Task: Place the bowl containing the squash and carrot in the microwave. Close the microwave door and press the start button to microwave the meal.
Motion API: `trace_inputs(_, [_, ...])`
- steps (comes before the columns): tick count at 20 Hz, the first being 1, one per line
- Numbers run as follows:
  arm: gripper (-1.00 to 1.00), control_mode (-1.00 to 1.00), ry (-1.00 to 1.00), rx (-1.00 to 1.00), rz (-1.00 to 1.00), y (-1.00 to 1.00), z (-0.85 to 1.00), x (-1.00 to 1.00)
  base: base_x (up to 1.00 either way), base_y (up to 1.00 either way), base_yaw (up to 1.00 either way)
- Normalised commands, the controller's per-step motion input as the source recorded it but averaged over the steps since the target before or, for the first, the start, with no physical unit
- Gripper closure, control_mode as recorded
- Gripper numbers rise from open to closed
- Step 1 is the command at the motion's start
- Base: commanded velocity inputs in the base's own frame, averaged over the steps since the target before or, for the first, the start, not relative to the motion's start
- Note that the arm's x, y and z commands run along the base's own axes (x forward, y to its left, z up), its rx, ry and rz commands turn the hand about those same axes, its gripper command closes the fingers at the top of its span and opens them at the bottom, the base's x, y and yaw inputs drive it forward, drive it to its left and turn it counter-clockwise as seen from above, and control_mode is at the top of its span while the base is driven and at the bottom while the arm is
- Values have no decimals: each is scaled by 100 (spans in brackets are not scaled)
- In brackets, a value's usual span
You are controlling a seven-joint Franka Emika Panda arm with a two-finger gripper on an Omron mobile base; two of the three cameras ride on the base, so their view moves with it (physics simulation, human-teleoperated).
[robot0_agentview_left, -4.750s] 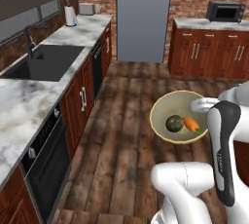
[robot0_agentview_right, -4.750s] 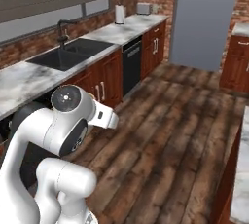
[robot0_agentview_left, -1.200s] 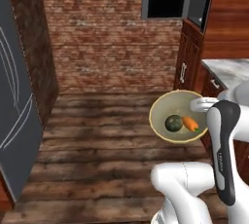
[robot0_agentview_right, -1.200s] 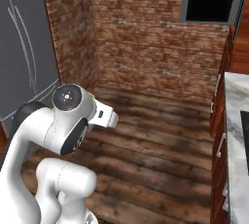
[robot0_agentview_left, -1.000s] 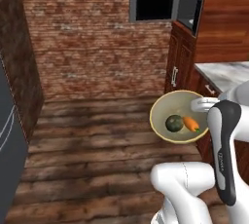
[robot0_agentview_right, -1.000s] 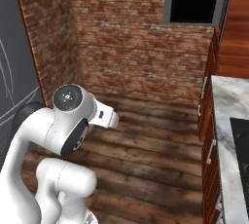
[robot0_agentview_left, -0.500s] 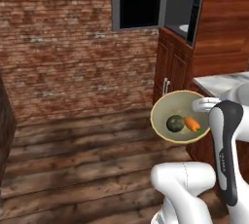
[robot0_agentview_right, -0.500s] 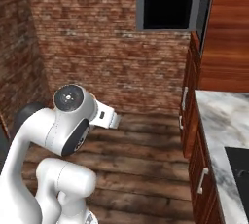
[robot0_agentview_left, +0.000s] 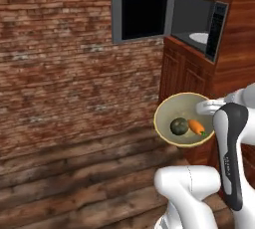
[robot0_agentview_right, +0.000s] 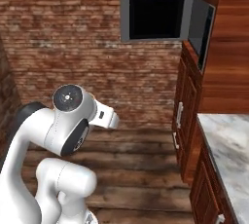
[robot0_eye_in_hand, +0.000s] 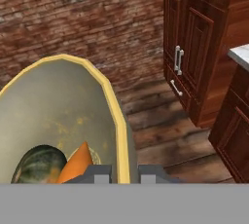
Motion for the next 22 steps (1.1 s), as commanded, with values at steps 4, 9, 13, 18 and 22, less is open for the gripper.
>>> trace_inputs(4, [100,100,0,0,0,0,0,0,100,12,-33])
trace_inputs(9, [100,100,0,0,0,0,0,0,100,10,-34])
trace_inputs(13, [100,100,0,0,0,0,0,0,95,20,-33])
trace_inputs(18, [100,100,0,0,0,0,0,0,86,18,-33])
trace_inputs(22, [100,100,0,0,0,0,0,0,77,12,-33])
